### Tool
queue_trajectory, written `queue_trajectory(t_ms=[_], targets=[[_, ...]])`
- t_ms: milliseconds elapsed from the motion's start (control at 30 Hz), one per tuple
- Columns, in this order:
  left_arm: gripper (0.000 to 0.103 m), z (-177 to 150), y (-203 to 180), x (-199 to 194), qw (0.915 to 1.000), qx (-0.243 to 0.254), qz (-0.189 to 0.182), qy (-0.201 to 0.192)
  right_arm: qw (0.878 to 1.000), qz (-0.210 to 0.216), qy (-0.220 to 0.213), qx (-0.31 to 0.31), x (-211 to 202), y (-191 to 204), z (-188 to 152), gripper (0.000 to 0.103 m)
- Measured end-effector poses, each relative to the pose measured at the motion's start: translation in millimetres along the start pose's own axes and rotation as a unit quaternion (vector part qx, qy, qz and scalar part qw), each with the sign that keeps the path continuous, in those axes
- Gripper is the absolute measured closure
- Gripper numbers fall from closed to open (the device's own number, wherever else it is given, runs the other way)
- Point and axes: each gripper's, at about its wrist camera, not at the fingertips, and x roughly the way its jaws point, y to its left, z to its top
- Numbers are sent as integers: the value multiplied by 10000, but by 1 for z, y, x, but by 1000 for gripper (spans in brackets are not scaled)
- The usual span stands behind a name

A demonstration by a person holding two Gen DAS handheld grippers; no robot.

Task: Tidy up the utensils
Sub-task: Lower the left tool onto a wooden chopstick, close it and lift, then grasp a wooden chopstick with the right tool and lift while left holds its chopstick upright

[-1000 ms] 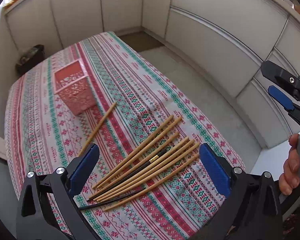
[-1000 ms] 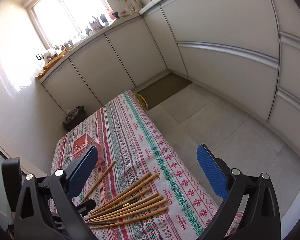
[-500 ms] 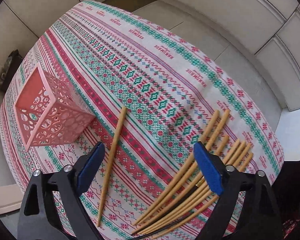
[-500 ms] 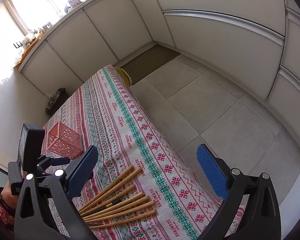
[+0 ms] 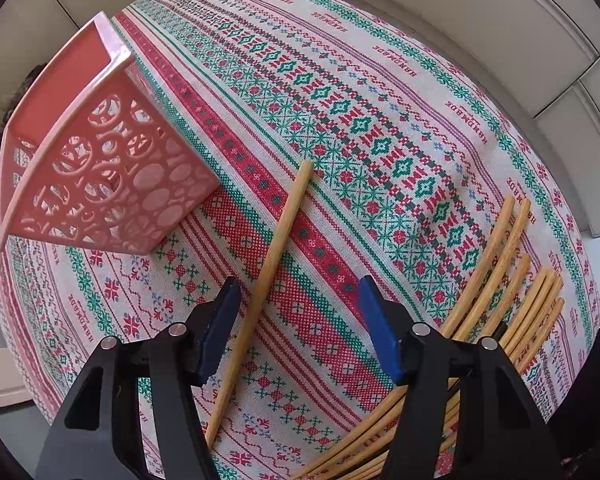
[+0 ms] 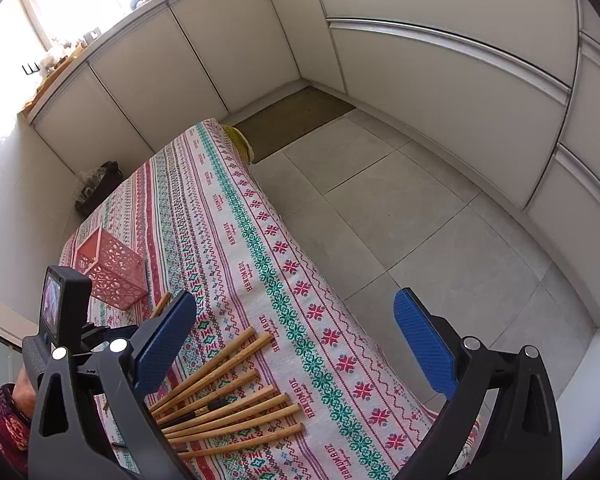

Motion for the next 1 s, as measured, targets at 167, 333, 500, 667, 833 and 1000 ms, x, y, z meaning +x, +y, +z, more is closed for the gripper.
queue_trajectory(t_ms=[167,333,500,667,833,1000], targets=[[64,-8,-1,-9,9996,49,-260,43,10000,-15,70,40,5,1,-1,7],[93,-28,-24,-23,9990,194,-397,53,9998,-95,174,46,10,0,-1,7],[97,-36,-33,-35,9995,18,-254,-183,9996,15,273,95,13,-2,-1,7],[97,-54,-37,-82,9964,-171,-108,-829,9925,645,927,473,29,-9,-2,7],[97,-87,-35,-157,9841,-529,-352,-1656,9594,1535,2056,1170,62,-10,-21,7],[97,-111,-42,-199,9640,-876,-710,-2410,9551,1040,2488,1230,82,3,-35,27]])
